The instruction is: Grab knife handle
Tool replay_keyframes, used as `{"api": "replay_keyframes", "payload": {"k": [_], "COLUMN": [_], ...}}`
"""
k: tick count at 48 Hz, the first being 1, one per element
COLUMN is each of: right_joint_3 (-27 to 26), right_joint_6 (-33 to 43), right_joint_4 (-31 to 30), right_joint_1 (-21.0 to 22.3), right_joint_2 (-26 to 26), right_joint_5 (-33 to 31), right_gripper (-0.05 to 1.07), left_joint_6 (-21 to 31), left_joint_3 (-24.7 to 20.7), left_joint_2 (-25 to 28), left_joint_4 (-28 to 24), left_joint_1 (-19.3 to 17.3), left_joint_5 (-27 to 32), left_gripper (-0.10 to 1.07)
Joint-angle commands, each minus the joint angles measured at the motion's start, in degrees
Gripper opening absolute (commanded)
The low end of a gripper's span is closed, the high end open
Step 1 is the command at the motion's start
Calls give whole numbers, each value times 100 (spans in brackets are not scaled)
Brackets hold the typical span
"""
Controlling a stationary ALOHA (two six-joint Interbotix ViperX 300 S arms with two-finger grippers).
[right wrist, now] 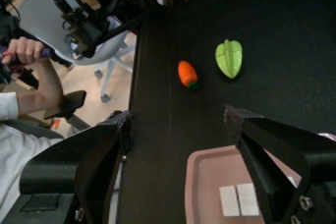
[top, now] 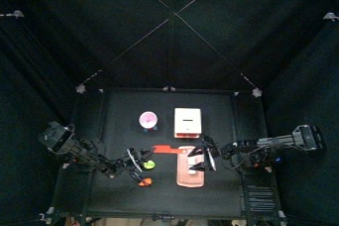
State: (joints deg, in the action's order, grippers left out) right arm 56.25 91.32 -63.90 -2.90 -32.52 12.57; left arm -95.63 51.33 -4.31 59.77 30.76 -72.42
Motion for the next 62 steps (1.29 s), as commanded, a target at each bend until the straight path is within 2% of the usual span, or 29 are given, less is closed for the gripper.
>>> {"api": "replay_keyframes", "payload": {"k": [1, 6, 12, 22, 27, 31, 36, 42, 47, 53, 62], "right_joint_3": [-35, 0, 0, 18, -18, -35, -70, -167, -246, -352, -615], "right_joint_6": [-9, 0, 0, 0, 0, -9, -9, -9, -9, -9, -9], "right_joint_4": [9, 26, 167, 185, 167, 132, 0, -316, -633, -888, -1195], "right_joint_1": [-26, -26, -26, -193, -211, -211, -193, -185, -211, -211, -202], "right_joint_2": [-35, -35, -62, -97, -97, -97, -97, -79, -26, 105, 431], "right_joint_5": [-325, -659, -896, -932, -967, -1011, -1046, -1046, -1046, -1046, -1046], "right_gripper": [104, 104, 104, 104, 104, 104, 104, 104, 104, 104, 104], "left_joint_6": [536, 1195, 1802, 2716, 3111, 3401, 3771, 4236, 4588, 4869, 5010], "left_joint_3": [-44, 44, 202, 439, 580, 677, 729, 721, 729, 747, 659], "left_joint_2": [-439, -782, -1099, -1688, -2004, -2162, -2188, -2127, -2083, -1995, -1661], "left_joint_4": [-114, -149, -97, 483, 589, 606, 589, 598, 563, 290, -62], "left_joint_1": [9, 9, -9, -26, -53, -229, -466, -835, -1011, -1011, -1011], "left_joint_5": [694, 1230, 1433, 1846, 2540, 3278, 4078, 4641, 4676, 4746, 4808], "left_gripper": [30, 25, 19, 17, 17, 17, 17, 17, 17, 17, 17]}}
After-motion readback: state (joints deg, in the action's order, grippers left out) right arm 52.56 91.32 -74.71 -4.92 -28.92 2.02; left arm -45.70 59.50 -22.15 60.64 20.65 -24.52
